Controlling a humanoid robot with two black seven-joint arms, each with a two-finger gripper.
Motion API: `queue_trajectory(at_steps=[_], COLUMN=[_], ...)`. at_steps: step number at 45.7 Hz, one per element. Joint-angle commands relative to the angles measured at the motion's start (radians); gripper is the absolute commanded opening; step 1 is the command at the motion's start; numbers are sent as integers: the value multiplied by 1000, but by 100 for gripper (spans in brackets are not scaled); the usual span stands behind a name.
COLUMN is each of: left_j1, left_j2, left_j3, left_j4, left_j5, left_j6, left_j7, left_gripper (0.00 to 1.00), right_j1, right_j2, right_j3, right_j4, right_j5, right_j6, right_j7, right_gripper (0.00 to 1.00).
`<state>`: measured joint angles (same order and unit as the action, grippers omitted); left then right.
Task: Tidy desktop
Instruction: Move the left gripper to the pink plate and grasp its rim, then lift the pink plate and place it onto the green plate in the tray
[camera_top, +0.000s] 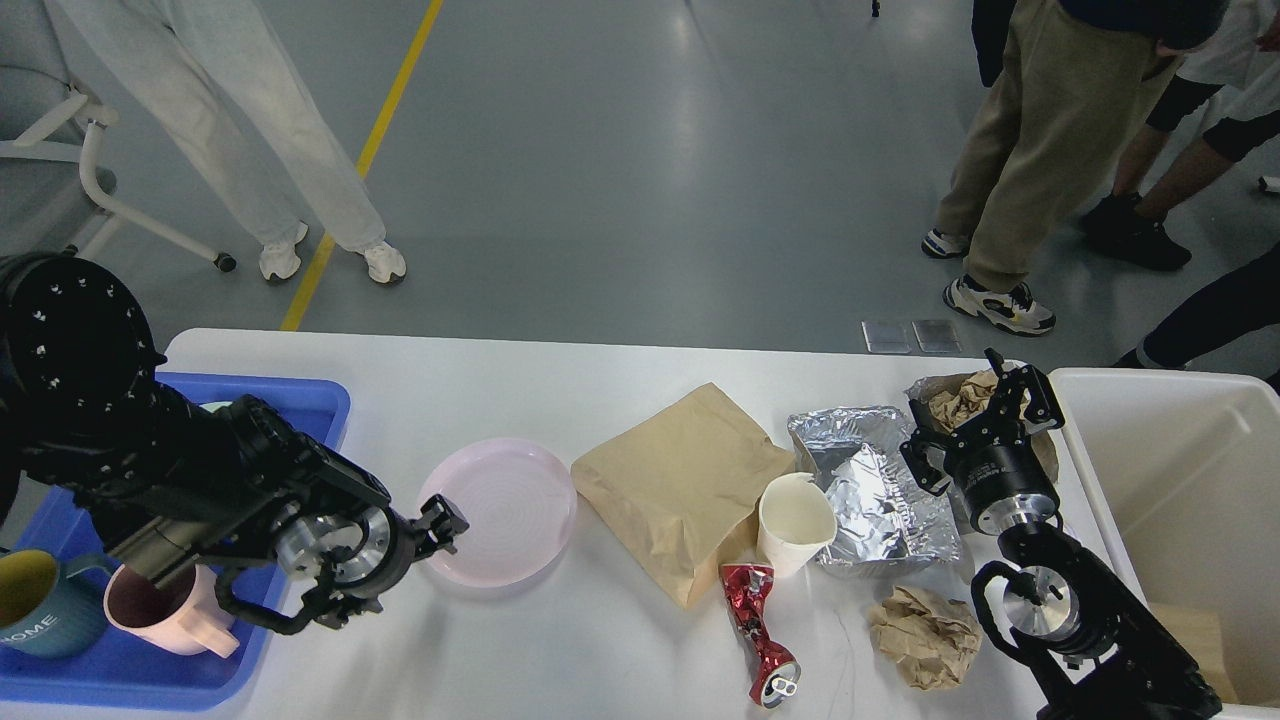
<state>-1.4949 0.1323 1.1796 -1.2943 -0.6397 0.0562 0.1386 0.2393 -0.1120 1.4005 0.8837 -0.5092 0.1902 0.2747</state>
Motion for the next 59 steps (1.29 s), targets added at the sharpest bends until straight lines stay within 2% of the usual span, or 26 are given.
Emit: queue_trajectory(at_steps=[1,10,18,23,29,37,44,54,59], left_j1=[84,130,166,179,206,222,228,229,228], left_j2=[20,50,75,78,81,81,78,79,79], left_j3=[-84,-158,-175,-195,-218,-229,-233,-233,-233], left_j4=[95,155,181,190,191,210,210,210,210], left_j5=[83,160,167,199,251,268,268,268,267], left_j6=[8,8,10,8,8,8,-1,-9,-38], left_j7=[42,36,-5,-11,-11,-10,-10,-10,-8], left_gripper=[95,94,91,87,68,53,31,12,0], right_j1=[0,0,0,0,0,0,0,0,0], right_j2=[0,0,0,0,0,0,0,0,0], right_j3=[0,0,0,0,0,0,0,0,0], right_j4=[0,-2,-2,-2,-2,-2,-2,-2,-2], right_j5=[0,0,0,0,0,0,0,0,0], right_j6=[0,0,0,0,0,0,0,0,0], right_j7=[0,0,0,0,0,1,0,0,1], right_gripper=[100,100,100,100,100,100,100,100,100])
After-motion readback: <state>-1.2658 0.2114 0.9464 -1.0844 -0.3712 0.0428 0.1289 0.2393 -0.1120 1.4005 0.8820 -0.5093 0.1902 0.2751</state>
